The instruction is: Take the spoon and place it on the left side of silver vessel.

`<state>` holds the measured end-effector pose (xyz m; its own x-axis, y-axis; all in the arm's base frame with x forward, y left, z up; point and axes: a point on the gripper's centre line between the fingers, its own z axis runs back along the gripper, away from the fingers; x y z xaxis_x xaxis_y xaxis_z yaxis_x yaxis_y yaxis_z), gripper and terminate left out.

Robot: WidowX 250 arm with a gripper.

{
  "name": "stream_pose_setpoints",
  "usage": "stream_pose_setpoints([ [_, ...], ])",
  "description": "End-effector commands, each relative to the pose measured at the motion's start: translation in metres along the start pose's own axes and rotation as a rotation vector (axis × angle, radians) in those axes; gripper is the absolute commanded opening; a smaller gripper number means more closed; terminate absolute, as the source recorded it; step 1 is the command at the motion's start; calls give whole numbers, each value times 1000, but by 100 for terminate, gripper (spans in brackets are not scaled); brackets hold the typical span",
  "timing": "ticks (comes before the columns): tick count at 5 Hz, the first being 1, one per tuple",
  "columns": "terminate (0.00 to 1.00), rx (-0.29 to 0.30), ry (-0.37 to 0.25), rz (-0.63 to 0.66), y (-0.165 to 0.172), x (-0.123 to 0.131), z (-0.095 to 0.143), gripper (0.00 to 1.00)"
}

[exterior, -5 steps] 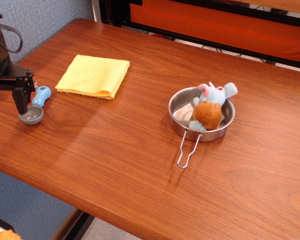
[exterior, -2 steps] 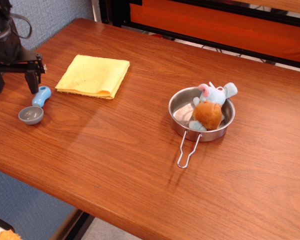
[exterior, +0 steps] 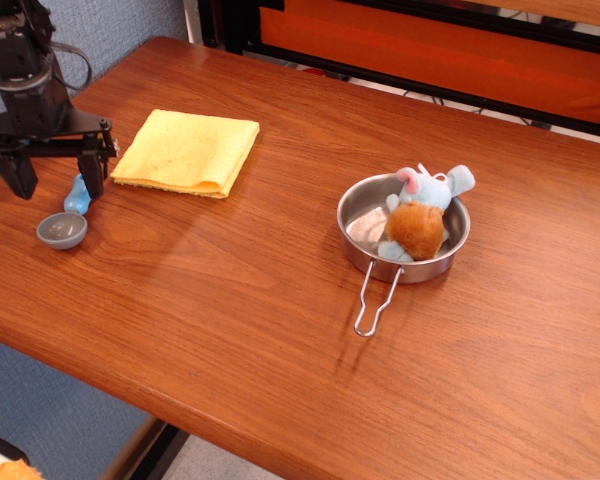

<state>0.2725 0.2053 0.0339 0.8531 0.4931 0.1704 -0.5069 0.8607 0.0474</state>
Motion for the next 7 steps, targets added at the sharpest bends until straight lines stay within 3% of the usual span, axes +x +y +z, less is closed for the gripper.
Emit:
stream_pose_setpoints([
  [1, 0, 11, 1, 2, -3, 3, 1, 100],
  [2, 0, 8, 4, 29, -4, 1, -2, 100],
  [3, 0, 9, 13, 21, -6, 1, -2, 0],
  [5, 0, 20, 20, 23, -6, 0, -2, 0],
  [7, 0, 68, 58, 66, -26, -15, 37, 0],
])
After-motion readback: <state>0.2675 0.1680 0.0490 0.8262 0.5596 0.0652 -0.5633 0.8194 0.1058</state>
